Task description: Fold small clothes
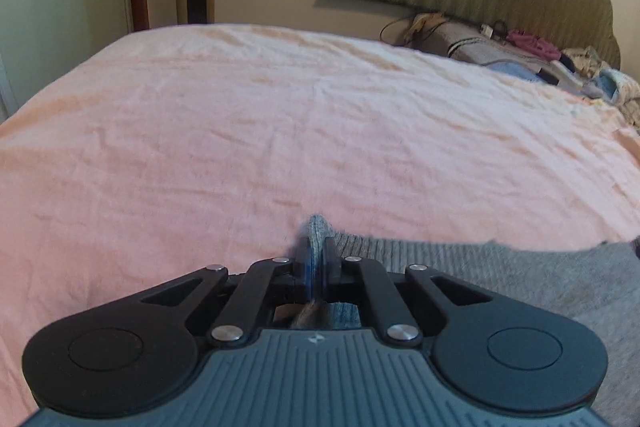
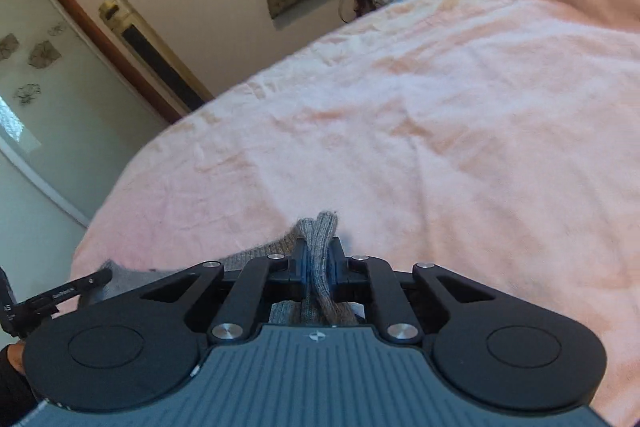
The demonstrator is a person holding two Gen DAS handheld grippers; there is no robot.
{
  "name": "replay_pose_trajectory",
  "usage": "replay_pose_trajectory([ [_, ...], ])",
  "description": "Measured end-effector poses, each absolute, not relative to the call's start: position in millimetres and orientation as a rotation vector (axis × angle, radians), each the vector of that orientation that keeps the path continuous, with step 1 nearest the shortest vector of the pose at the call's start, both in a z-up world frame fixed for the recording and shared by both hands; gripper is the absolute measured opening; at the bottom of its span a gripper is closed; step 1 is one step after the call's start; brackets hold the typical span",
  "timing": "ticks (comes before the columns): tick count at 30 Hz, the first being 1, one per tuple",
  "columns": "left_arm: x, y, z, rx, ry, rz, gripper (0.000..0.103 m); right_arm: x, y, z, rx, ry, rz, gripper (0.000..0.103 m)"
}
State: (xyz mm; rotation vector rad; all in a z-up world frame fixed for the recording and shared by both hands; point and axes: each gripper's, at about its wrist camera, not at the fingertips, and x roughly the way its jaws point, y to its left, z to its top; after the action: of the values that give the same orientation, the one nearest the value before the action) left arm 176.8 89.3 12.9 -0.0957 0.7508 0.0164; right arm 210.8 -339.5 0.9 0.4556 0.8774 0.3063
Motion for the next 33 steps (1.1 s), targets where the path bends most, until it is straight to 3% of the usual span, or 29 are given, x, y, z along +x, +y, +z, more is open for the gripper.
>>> replay_pose_trajectory([
  [2, 164.5, 86.8, 14.5, -0.062, 0.714, 0.021, 0.007, 202.2, -336.7, 0.6, 0.456, 0.842, 0.312, 0.019],
  [3, 159.3, 86.6, 18.0, -0.061, 0.71, 0.033, 0.009, 199.1, -336.0, 4.6, 0.463, 0.837, 0.302, 0.029],
  [4, 150.9, 86.4, 24.9, -0.06, 0.698, 0.052, 0.01, 197.3, -335.0, 10.2, 0.463, 0.84, 0.283, 0.053],
  [6, 133.3, 84.7, 41.6, -0.084, 0.624, 0.055, 0.011, 185.3, -331.0, 28.9, 0.439, 0.771, 0.249, 0.074],
  [7, 124.9, 81.8, 48.7, -0.108, 0.586, 0.032, 0.013, 174.8, -326.9, 40.6, 0.422, 0.707, 0.246, 0.075],
  [8, 119.6, 74.7, 54.3, -0.12, 0.565, -0.008, 0.025, 169.4, -320.2, 48.3, 0.416, 0.676, 0.267, 0.076],
  [9, 117.4, 65.7, 55.6, -0.116, 0.563, -0.04, 0.044, 167.4, -311.3, 53.0, 0.413, 0.669, 0.299, 0.08],
  [11, 121.7, 40.2, 50.1, -0.07, 0.585, -0.083, 0.057, 170.6, -285.0, 53.1, 0.366, 0.688, 0.359, 0.09],
  [15, 142.5, 17.9, 11.8, 0.031, 0.712, -0.052, 0.06, 182.9, -251.0, 17.5, 0.089, 0.78, 0.265, 0.09],
  [16, 137.2, 22.0, 7.2, 0.031, 0.665, -0.062, 0.062, 179.3, -255.5, 4.2, 0.029, 0.753, 0.236, 0.091],
  [20, 138.2, 26.9, 6.7, 0.025, 0.675, -0.066, 0.067, 173.1, -287.7, 7.4, 0.156, 0.722, 0.209, 0.093],
  [22, 139.0, 24.8, 5.8, 0.032, 0.677, -0.053, 0.071, 174.9, -281.8, 9.4, 0.114, 0.737, 0.21, 0.098],
  [27, 133.6, 24.8, 5.3, 0.021, 0.672, -0.044, 0.071, 153.7, -259.9, 27.7, 0.086, 0.734, 0.137, 0.098],
  [29, 134.5, 24.2, 5.8, 0.027, 0.672, -0.043, 0.072, 137.9, -250.0, 33.4, 0.085, 0.716, 0.212, 0.103],
  [33, 134.6, 24.3, 6.7, 0.024, 0.674, -0.044, 0.072, 125.2, -246.6, 9.7, -0.037, 0.755, 0.227, 0.103],
])
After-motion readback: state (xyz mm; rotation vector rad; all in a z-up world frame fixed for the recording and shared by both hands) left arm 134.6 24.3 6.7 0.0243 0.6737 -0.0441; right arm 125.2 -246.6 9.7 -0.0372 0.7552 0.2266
